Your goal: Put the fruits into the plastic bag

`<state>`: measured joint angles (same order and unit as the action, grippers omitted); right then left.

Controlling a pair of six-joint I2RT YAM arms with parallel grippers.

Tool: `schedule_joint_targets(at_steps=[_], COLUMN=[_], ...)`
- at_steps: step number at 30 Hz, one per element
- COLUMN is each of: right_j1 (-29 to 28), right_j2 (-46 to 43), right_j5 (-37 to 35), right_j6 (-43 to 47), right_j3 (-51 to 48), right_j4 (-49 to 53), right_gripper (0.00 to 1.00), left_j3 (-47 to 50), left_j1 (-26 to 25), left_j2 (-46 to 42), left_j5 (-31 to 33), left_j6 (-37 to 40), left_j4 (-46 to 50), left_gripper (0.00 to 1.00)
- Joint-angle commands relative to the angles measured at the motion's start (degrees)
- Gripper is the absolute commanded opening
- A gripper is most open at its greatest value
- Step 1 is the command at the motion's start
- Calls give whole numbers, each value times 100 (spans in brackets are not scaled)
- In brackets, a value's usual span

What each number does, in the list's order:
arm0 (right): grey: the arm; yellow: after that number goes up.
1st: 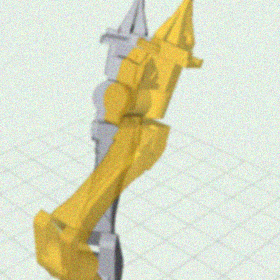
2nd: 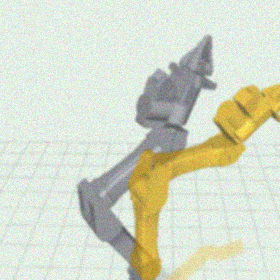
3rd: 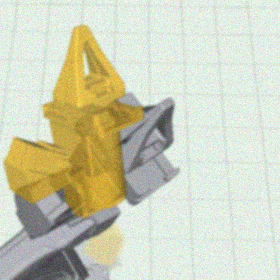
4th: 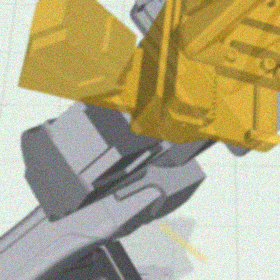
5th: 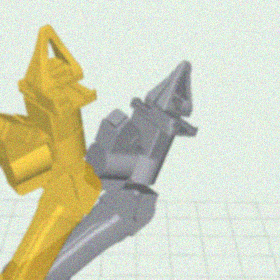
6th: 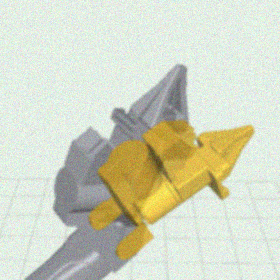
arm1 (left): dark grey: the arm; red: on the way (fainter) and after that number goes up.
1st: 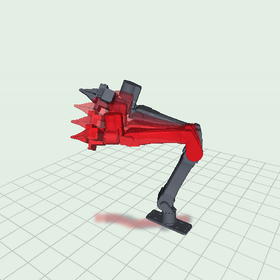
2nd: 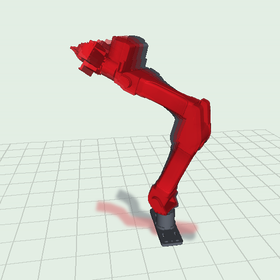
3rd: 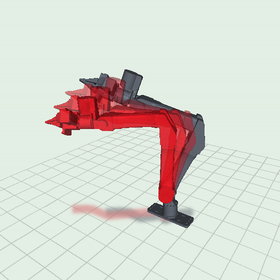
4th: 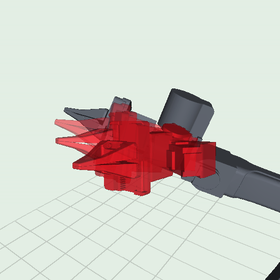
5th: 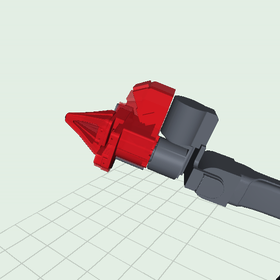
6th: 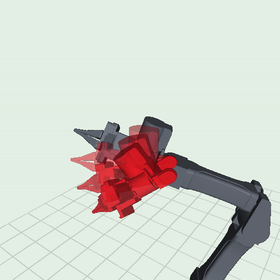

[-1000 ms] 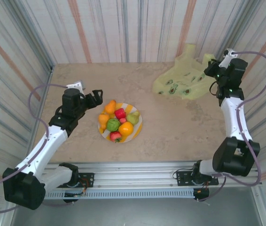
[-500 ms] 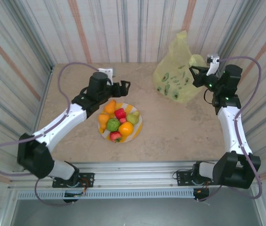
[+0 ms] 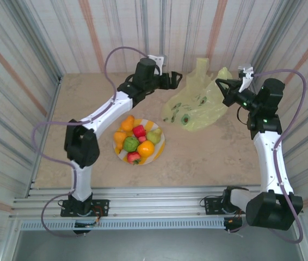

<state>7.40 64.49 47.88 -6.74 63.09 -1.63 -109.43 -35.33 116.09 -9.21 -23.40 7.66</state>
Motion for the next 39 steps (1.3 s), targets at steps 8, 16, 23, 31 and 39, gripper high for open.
schedule_joint_targets(at_steps=[8, 16, 23, 31, 39], right_j1=[-98, -244, -488, -670, -613], right_j2=[46, 90, 317, 550, 263], right_j5=[186, 152, 373, 205, -1721], right_j6=[182, 201, 187, 322, 132], right_j3=[-17, -16, 189, 504, 176], right_j4=[40, 73, 31, 320, 523], right_gripper=[0, 0, 0, 0, 0], left_j3=[-2713, -3605, -3987, -4176, -4218], left_j1=[-193, -228, -264, -285, -69], left_j2=[2068, 2922, 3469, 3791, 3451], left_j5=[-252, -462, -727, -963, -874], left_j6=[2, -400, -765, -995, -887], left_j4=[863, 637, 280, -312, -756], left_gripper=[99, 99, 98, 70, 0])
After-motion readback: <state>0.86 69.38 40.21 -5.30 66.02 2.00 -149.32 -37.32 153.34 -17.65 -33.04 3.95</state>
